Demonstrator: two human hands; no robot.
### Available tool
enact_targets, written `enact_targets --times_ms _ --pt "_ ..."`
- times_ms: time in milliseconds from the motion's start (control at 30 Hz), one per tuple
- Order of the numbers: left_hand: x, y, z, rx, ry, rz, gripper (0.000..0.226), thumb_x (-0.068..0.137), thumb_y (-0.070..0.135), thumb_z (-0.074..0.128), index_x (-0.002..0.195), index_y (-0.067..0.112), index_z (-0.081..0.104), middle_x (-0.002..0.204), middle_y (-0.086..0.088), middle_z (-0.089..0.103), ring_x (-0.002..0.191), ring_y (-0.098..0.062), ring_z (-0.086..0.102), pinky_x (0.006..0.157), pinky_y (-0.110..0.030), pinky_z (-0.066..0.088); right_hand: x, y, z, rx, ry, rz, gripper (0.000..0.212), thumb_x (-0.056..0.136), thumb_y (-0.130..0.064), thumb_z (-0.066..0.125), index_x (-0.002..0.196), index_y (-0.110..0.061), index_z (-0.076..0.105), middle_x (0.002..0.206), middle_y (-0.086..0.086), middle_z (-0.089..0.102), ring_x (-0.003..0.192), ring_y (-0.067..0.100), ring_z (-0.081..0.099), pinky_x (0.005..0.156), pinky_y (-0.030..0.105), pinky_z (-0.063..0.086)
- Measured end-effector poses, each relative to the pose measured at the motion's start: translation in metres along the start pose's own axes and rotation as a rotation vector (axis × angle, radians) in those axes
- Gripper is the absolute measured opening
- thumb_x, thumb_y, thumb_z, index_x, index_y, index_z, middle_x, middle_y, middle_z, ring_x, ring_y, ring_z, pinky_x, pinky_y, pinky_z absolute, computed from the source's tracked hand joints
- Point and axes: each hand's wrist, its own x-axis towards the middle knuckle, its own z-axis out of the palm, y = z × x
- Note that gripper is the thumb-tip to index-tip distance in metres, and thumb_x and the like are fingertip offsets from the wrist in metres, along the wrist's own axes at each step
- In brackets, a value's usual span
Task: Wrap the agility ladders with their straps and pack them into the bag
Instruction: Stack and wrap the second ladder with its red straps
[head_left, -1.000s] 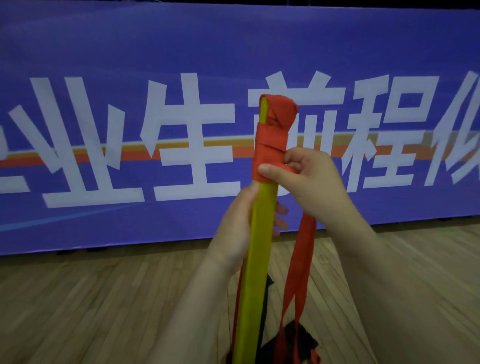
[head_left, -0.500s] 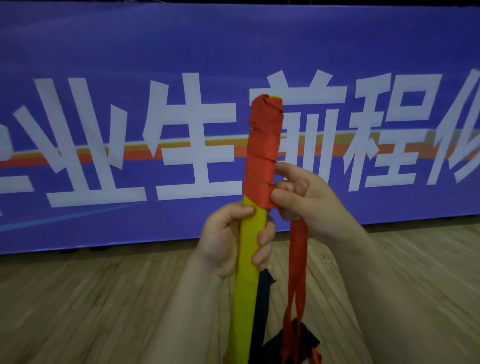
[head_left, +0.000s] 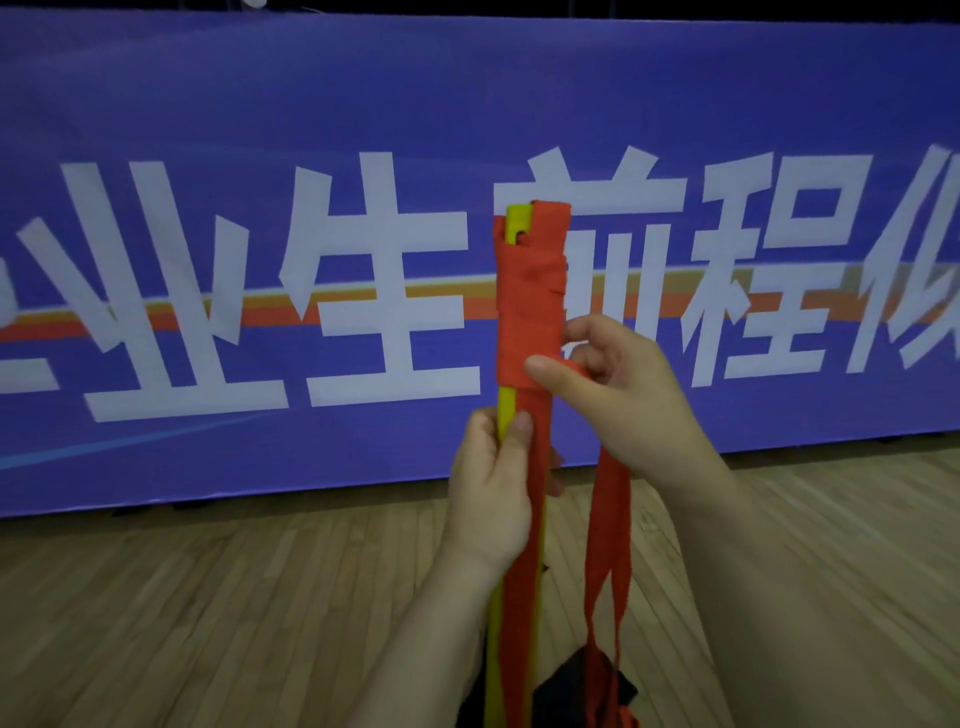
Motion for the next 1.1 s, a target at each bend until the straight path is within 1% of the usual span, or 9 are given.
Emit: enact_targets --times_ms 167,300,400,467,567,667,800,1000,1100 --pt "0.001 0.013 -0.014 -0.240 -0.001 -0.127 0.032 0.101 0.024 0.034 0.084 0.009 0.056 0.053 -0.009 0.058 0.041 -0.018 0.051 0.041 -0.024 0.043 -0.004 0.016 -0.012 0.319 -0.243 0.112 0.030 0.083 -0.023 0.069 0.110 -0.013 0.061 0.052 -0.001 0.036 0.045 0.009 0.027 0.046 0.024 0.022" --pt "-0.007 0.021 -0.018 -0.496 -0.345 -0.346 0.043 0.094 0.033 0.032 0.071 0.008 0.058 0.044 -0.008 0.047 0.029 -0.016 0.041 0.033 -0.018 0.035 0.000 0.017 -0.009 0.533 -0.570 0.104 0.060 0.066 -0.046 0.080 0.117 -0.020 0.065 0.056 -0.004 0.046 0.046 0.007 0.032 0.044 0.016 0.027" --pt "-0.006 0.021 -0.018 -0.602 -0.535 -0.355 0.042 0.086 0.039 0.039 0.065 0.012 0.063 0.046 -0.006 0.051 0.029 -0.014 0.044 0.034 -0.017 0.035 0.000 0.006 -0.007 0.401 -0.521 0.067 0.038 0.064 -0.045 0.080 0.093 -0.022 0.075 0.064 0.008 0.060 0.054 0.024 0.042 0.055 0.029 0.037" --pt "-0.003 0.022 -0.016 -0.493 -0.417 -0.325 0.044 0.088 0.044 0.042 0.080 0.008 0.065 0.062 -0.012 0.061 0.043 -0.020 0.055 0.043 -0.024 0.044 0.000 -0.001 -0.001 0.262 -0.224 0.051 0.023 0.065 -0.034 0.081 0.077 -0.017 0.073 0.063 0.010 0.065 0.056 0.023 0.055 0.058 0.034 0.048" --pt "-0.003 0.019 -0.012 -0.122 -0.204 -0.170 0.026 0.096 0.031 0.046 0.101 0.009 0.059 0.079 -0.009 0.065 0.062 -0.022 0.067 0.058 -0.038 0.055 0.001 0.002 0.010 -0.157 0.135 -0.021 0.040 0.069 -0.043 0.078 0.065 -0.007 0.061 0.053 0.004 0.056 0.049 0.012 0.048 0.050 0.033 0.045" --pt "-0.008 0.009 -0.005 0.037 -0.031 -0.014 0.008 0.097 0.016 0.048 0.094 0.012 0.054 0.068 0.001 0.061 0.055 -0.014 0.064 0.059 -0.046 0.057 -0.005 0.006 0.009 -0.116 -0.016 -0.018 0.034 0.077 -0.040 0.073 0.070 -0.009 0.061 0.056 0.010 0.055 0.053 0.011 0.045 0.053 0.032 0.041" --pt "-0.003 0.007 -0.014 -0.037 0.108 0.004 0.010 0.096 0.012 0.048 0.089 0.016 0.055 0.075 -0.007 0.061 0.060 -0.006 0.061 0.049 -0.024 0.051 -0.016 0.010 0.004 0.078 -0.107 0.027 0.015 0.093 -0.016 0.058 0.079 -0.010 0.063 0.053 -0.005 0.056 0.054 -0.001 0.049 0.057 0.013 0.038" --pt "-0.005 0.012 -0.026 -0.405 -0.133 -0.172 0.008 0.089 0.012 0.049 0.087 0.008 0.056 0.053 -0.010 0.053 0.037 -0.019 0.047 0.037 -0.022 0.040 -0.017 0.012 0.001 0.218 -0.123 0.082 0.010 0.084 -0.020 0.069 0.078 -0.014 0.062 0.047 -0.010 0.045 0.043 0.001 0.037 0.047 0.012 0.033" --pt "-0.004 0.008 -0.031 -0.770 -0.569 -0.306 0.021 0.076 0.028 0.060 0.086 0.009 0.060 0.052 -0.005 0.051 0.031 -0.015 0.047 0.038 -0.017 0.035 -0.016 0.012 0.002 0.407 -0.321 0.088 0.031 0.075 -0.031 0.072 0.103 -0.020 0.065 0.051 -0.008 0.052 0.045 0.004 0.045 0.048 0.012 0.038"
